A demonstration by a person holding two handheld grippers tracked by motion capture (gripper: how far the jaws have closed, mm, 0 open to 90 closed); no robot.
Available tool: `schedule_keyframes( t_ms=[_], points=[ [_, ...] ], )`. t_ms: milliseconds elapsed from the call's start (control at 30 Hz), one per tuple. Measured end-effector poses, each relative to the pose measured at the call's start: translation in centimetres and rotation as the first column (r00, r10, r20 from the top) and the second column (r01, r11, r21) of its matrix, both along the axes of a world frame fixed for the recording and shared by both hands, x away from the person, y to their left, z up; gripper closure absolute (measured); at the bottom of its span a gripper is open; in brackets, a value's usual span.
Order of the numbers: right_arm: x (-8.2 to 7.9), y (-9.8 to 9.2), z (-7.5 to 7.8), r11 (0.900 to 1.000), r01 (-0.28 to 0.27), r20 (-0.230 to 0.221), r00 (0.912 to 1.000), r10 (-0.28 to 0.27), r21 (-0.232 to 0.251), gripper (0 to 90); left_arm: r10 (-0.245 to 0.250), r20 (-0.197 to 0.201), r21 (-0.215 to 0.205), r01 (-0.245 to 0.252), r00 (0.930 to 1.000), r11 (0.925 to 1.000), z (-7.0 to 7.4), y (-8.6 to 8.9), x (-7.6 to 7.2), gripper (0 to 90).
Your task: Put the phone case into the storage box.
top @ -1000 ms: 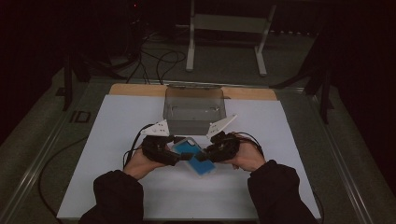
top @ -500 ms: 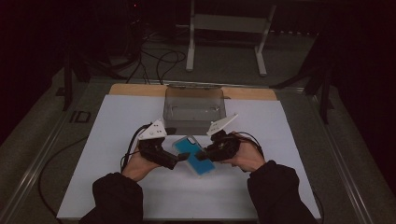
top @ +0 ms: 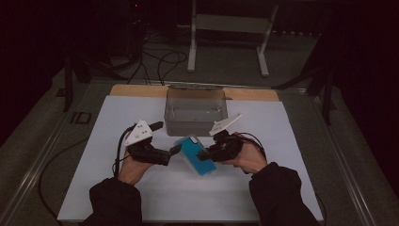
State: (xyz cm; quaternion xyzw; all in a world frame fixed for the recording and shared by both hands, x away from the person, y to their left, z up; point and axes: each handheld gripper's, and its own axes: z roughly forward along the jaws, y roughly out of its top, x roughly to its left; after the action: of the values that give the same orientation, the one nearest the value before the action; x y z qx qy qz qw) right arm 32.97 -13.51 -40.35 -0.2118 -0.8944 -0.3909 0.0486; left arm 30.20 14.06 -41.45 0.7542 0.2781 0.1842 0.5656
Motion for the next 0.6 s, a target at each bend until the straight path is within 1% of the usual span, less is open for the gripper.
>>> schedule_keyframes(
  t_ms=[33,133,200,300,333,367,500,600],
  points=[
    [0.0,0.0,0.0,1.000,0.003,0.002,1.0000,-0.003,0.003,81.3,0.020,0.009,0.007,-0.021,0.9997,0.9998,-0.1,0.3,-0.1,0.3],
    [0.0,0.0,0.0,1.000,0.004,0.005,1.0000,-0.004,0.004,81.3,0.038,0.011,0.001,-0.038,0.9992,0.9993,-0.3,0.6,-0.2,0.3],
    [0.0,0.0,0.0,1.000,0.007,0.005,1.0000,-0.007,0.001,81.3,0.068,0.027,0.009,-0.068,0.9973,0.9976,-0.5,1.0,-0.6,0.3],
    [0.0,0.0,0.0,1.000,0.009,0.002,1.0000,-0.009,-0.001,81.3,0.083,0.034,0.008,-0.083,0.9960,0.9965,-0.6,1.3,-0.8,0.3],
    [0.0,0.0,0.0,1.000,0.013,-0.003,0.9999,-0.013,0.000,81.3,0.105,0.047,0.012,-0.106,0.9933,0.9943,-0.6,1.6,-1.1,0.3],
    [0.0,0.0,0.0,1.000,0.016,-0.006,0.9999,-0.016,0.001,81.3,0.105,0.047,0.012,-0.106,0.9933,0.9943,-0.6,1.6,-1.1,0.3],
    [0.0,0.0,0.1,1.000,0.026,-0.006,0.9996,-0.026,0.007,81.3,0.150,0.073,0.031,-0.153,0.9859,0.9877,-0.9,2.2,-1.8,0.3],
    [0.0,0.0,0.2,0.999,0.031,-0.003,0.9995,-0.031,0.009,81.3,0.168,0.078,0.043,-0.171,0.9827,0.9843,-1.2,2.7,-2.2,0.3]
  ],
)
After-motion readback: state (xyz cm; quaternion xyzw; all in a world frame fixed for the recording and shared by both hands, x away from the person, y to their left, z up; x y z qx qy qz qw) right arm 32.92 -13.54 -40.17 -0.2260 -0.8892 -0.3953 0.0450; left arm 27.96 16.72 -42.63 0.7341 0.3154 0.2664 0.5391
